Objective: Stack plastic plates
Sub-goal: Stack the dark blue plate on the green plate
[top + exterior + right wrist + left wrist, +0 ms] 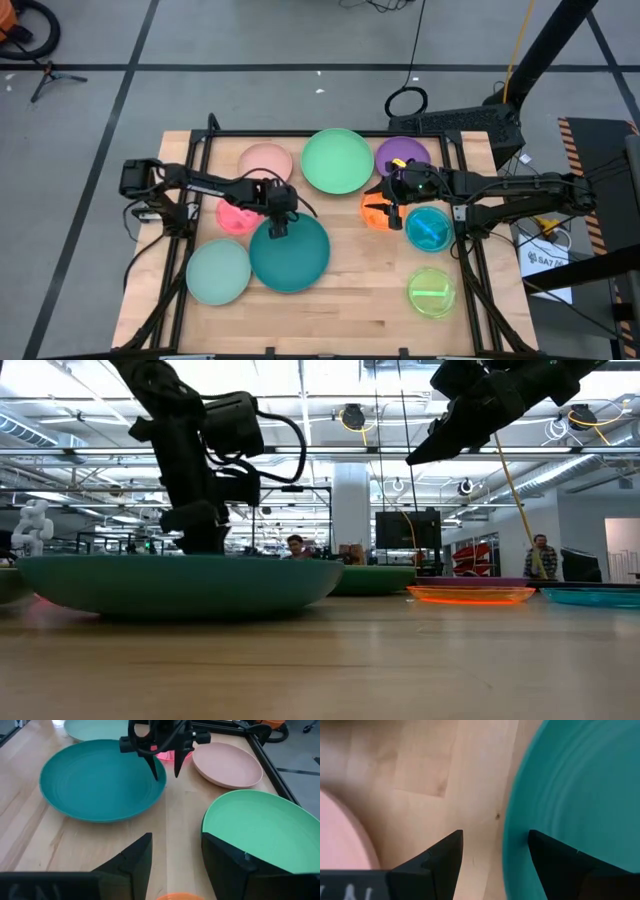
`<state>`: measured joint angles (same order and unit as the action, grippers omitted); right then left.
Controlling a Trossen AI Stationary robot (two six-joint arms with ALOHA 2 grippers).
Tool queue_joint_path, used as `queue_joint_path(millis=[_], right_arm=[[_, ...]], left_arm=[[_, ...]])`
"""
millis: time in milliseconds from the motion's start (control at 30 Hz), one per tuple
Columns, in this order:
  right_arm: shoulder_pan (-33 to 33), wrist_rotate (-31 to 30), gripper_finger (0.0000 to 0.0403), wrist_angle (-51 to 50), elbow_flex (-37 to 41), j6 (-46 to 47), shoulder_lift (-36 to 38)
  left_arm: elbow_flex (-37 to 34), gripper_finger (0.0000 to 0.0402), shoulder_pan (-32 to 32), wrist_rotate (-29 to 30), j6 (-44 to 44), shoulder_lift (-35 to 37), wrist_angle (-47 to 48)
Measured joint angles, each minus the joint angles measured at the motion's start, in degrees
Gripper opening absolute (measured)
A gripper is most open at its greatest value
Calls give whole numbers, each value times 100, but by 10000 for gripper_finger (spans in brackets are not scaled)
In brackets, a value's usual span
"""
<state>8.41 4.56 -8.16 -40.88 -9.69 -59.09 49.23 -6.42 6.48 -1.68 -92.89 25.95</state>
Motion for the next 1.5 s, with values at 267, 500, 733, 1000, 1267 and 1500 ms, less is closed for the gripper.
queue_joint_path(millis=[267,500,733,1000,1267,1500], right_arm=[[0,-2,164,-4,0,0,-2],[0,-1,164,-2,0,0,-2],[2,-1,164,-2,0,2,-2],[2,-2,164,-29,0,44,-2],[0,-2,164,-38,-2,46,-2],[2,-2,164,-26,-4,48,-2]], left_arm=[[0,165,96,-157,58,-95,-52],[15,50,125,-201,-47,-74,-79],[6,20,117,-319,-328,142,-46],[-4,11,90,-317,-509,1014,-69],[-11,10,-561,-236,-786,1732,-767],[-11,10,-1648,-304,-1388,1754,-1413]])
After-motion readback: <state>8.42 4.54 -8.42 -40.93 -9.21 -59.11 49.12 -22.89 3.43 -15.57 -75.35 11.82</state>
